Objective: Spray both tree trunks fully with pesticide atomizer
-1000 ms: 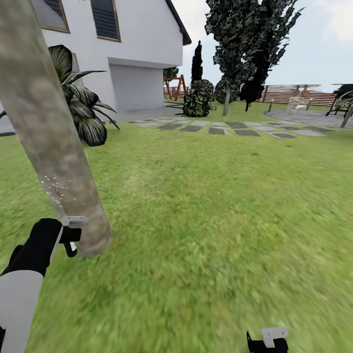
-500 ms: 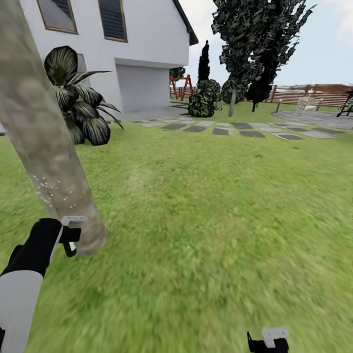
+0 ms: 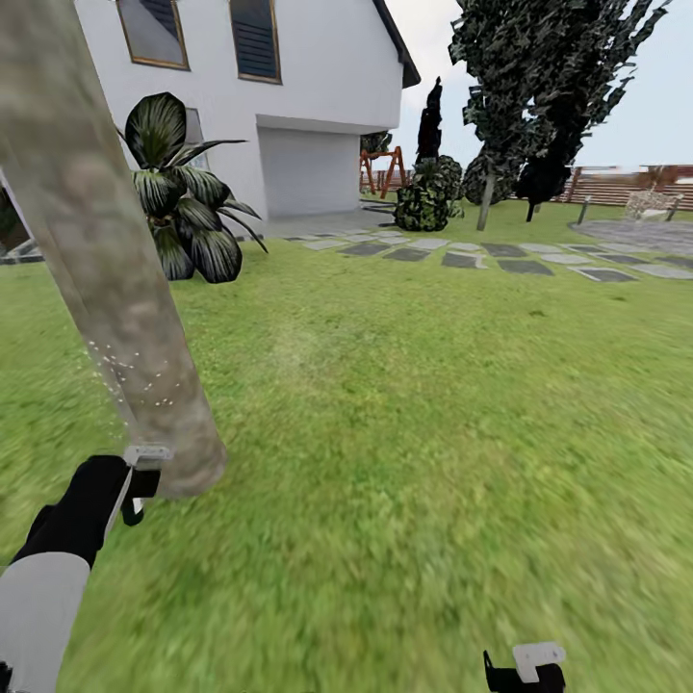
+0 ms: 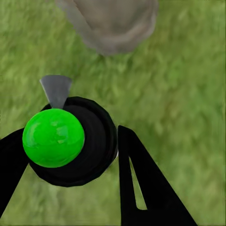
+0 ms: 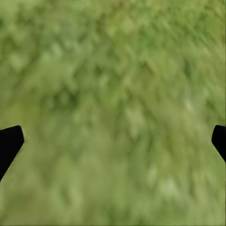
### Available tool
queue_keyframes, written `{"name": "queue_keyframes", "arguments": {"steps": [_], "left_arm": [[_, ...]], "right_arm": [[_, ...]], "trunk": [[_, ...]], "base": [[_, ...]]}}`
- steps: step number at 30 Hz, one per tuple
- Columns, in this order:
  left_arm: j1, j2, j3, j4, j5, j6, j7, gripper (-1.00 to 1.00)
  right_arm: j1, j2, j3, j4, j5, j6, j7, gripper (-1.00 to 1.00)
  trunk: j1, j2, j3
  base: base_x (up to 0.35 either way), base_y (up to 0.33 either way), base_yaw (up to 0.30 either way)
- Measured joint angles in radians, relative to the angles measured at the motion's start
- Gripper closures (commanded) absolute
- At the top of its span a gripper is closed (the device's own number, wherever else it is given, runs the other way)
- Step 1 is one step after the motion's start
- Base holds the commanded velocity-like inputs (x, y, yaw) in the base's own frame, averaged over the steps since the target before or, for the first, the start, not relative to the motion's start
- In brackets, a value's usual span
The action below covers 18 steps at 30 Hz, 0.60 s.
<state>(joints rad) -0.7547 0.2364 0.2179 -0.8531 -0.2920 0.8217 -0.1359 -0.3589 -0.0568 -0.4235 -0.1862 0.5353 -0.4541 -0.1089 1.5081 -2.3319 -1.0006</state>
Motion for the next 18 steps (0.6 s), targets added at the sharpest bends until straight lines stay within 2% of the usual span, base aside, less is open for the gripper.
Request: {"name": "queue_keyframes", "arguments": {"steps": [2, 5, 9, 18], "left_arm": [[0.000, -0.012, 0.013, 0.074, 0.017, -0.072, 0.051, 1.00], [0.000, -0.042, 0.051, 0.146, 0.070, -0.186, 0.167, 1.00], [0.000, -0.046, 0.055, 0.151, 0.078, -0.202, 0.172, 1.00], [0.000, -0.069, 0.050, 0.152, 0.077, -0.211, 0.179, 1.00]], "right_arm": [[0.000, 0.001, 0.000, 0.000, 0.000, 0.000, 0.000, -1.00], [0.000, 0.000, 0.000, 0.001, 0.000, 0.000, 0.001, -1.00], [0.000, 0.001, 0.000, 0.001, 0.000, 0.000, 0.001, -1.00], [0.000, -0.001, 0.000, 0.001, 0.000, 0.000, -0.001, -1.00]], "trunk": [[0.000, 0.000, 0.000], [0.000, 0.000, 0.000], [0.000, 0.000, 0.000], [0.000, 0.000, 0.000]], "base": [[0.000, 0.000, 0.276], [0.000, 0.000, 0.276], [0.019, -0.005, 0.247], [0.230, -0.148, 0.014]]}}
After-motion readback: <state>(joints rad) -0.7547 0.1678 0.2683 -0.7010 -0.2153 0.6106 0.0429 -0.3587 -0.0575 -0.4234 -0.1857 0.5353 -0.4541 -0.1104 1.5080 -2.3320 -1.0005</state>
